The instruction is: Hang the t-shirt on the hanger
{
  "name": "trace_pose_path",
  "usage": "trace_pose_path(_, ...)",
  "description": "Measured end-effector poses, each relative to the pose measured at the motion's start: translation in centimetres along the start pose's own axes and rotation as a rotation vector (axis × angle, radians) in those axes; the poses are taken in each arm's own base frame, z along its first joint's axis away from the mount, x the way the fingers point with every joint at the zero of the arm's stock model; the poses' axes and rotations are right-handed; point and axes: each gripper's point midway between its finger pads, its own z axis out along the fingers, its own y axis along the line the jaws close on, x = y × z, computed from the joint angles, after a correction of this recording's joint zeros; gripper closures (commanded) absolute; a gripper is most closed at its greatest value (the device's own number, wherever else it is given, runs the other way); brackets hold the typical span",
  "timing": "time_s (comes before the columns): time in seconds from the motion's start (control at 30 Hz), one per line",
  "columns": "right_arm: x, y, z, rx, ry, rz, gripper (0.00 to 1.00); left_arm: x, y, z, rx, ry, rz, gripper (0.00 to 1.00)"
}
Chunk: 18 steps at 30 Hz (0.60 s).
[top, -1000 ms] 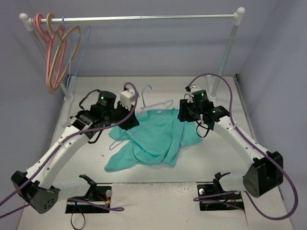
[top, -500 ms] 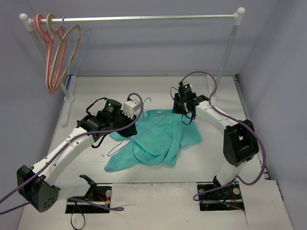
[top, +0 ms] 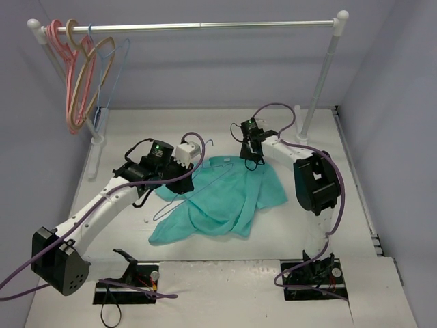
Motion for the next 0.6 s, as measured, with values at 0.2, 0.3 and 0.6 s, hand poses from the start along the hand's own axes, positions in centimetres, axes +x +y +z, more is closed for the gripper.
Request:
trace_pose_path(0.2,0.8,-0.7,1.1,0.04,0.022,-0.005,0.74,0.1,0.2,0.7,0.011,0.012,-0.003,1.0)
trace_pose_path(0.3,1.1,-1.0,1.5,0.058,0.029,-0.01,0.77,0.1,0.4,1.3,0.014,0.026,-0.005,1.0)
trace_pose_path(0.6,1.1,-1.4,2.0,0.071,0.026,-0.061,1.0,-1.6,0.4,2.1,0.031,0.014,0.018,1.0)
